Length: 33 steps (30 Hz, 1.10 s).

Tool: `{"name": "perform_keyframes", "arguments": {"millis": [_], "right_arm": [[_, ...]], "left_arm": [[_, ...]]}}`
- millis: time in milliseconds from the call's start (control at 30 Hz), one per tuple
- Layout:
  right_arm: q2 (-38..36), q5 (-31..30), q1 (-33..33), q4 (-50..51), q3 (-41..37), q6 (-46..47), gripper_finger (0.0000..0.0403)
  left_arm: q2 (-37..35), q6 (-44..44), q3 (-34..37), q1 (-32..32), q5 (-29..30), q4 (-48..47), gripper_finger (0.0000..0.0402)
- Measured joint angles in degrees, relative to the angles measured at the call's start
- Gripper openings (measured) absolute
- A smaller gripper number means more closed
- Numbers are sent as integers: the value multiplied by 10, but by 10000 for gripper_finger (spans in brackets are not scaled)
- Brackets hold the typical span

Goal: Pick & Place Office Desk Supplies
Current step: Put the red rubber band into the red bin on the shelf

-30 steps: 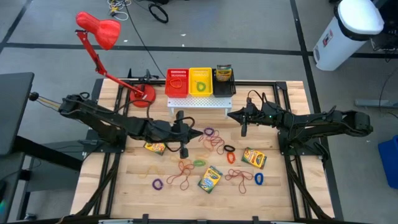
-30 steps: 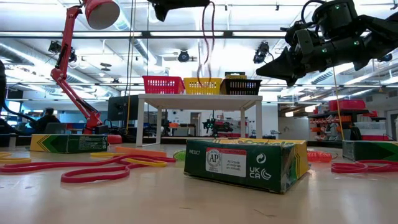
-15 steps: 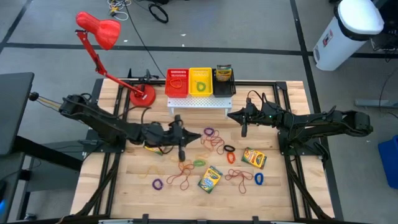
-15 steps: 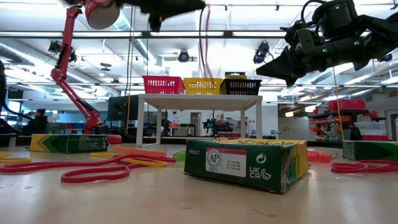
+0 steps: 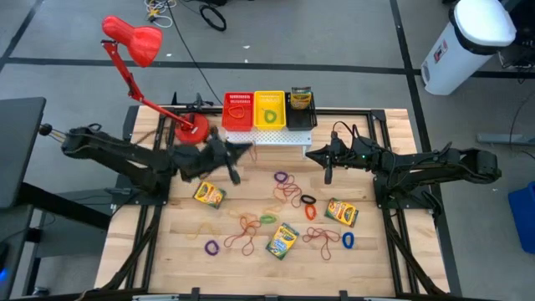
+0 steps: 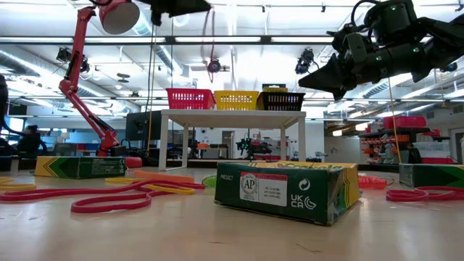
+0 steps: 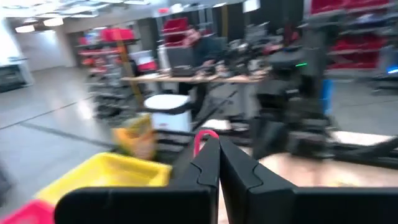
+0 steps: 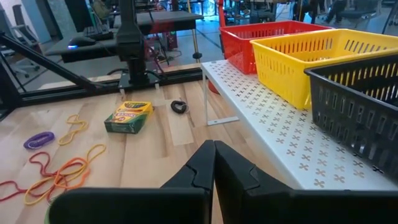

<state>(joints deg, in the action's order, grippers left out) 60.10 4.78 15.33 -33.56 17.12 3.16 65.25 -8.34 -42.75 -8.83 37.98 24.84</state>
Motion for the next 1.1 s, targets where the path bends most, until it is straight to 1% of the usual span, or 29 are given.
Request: {"name": "perform_keyframes", "arguments": {"millis": [133,233,333,467,533,633,700,900,1100], "right_arm": [[0,0,0,-2,0,0,19],[0,0,0,-2,0,0,19],[0,0,0,-2,0,0,19],[0,0,0,-2,0,0,19],[0,0,0,-2,0,0,19],[0,0,0,-2,0,0,19],[0,0,0,-2,0,0,19],[0,0,0,-2,0,0,19],[0,0,0,-2,0,0,19]], "left_arm": [[-39,-1,-17,79,-14,-59,6],[-47,-1,-35,153,-71,-95,6],[-41,1,-54,219,-134,-110,6],[-33,4,-66,292,-171,-140,6],[-30,21,-66,319,-198,-153,5],[-22,39,-66,343,-239,-175,5],[-12,47,-66,352,-251,-196,5],[26,67,-66,364,-249,-218,12],[46,74,-66,362,-252,-218,50]]}}
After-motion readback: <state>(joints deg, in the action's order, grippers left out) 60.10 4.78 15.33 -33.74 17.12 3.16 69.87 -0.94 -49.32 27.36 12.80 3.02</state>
